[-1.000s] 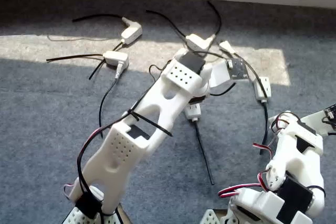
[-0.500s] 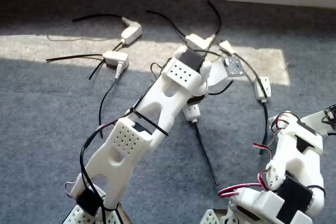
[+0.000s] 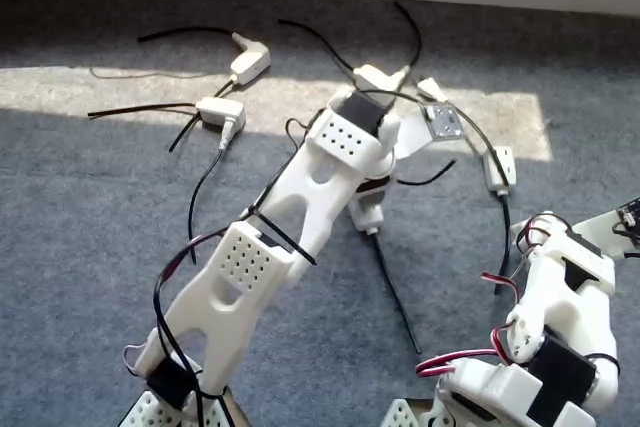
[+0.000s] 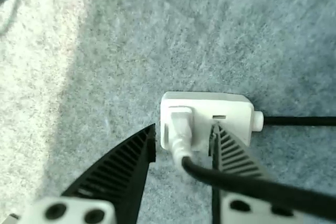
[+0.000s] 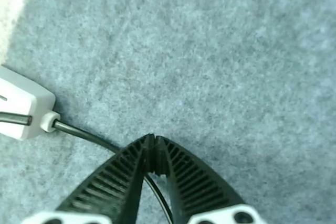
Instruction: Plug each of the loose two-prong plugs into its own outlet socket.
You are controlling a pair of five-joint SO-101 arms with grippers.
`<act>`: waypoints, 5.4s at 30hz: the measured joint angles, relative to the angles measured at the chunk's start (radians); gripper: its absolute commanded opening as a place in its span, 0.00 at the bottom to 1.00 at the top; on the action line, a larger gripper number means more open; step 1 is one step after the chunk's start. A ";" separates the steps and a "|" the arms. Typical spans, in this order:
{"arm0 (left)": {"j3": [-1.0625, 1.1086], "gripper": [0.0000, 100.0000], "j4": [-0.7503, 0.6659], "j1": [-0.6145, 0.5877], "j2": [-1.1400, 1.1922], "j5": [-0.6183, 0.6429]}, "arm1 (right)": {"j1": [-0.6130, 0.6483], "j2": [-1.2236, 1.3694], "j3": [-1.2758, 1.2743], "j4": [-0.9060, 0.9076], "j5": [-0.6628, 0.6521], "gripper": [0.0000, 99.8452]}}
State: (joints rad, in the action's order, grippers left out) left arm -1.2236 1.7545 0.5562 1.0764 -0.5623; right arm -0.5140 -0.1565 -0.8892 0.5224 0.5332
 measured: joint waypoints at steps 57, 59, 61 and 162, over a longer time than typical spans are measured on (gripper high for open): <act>0.971 0.20 -0.028 -0.095 -1.436 0.802 | 0.548 0.000 0.377 0.410 -0.336 0.20; 1.125 0.20 -0.089 -0.153 -1.488 0.802 | 0.608 0.000 0.379 0.411 -0.393 0.20; 1.281 0.20 -0.175 -0.207 -1.551 0.802 | 0.652 0.000 0.379 0.411 -0.428 0.20; 2.780 0.16 -1.524 -0.250 -2.309 0.758 | 0.592 1.705 2.182 -0.799 -2.058 0.35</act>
State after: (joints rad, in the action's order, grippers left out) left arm 1.5566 0.2309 0.3061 -1.2329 0.1956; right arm 0.0783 1.5482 1.2927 -0.2770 -1.5244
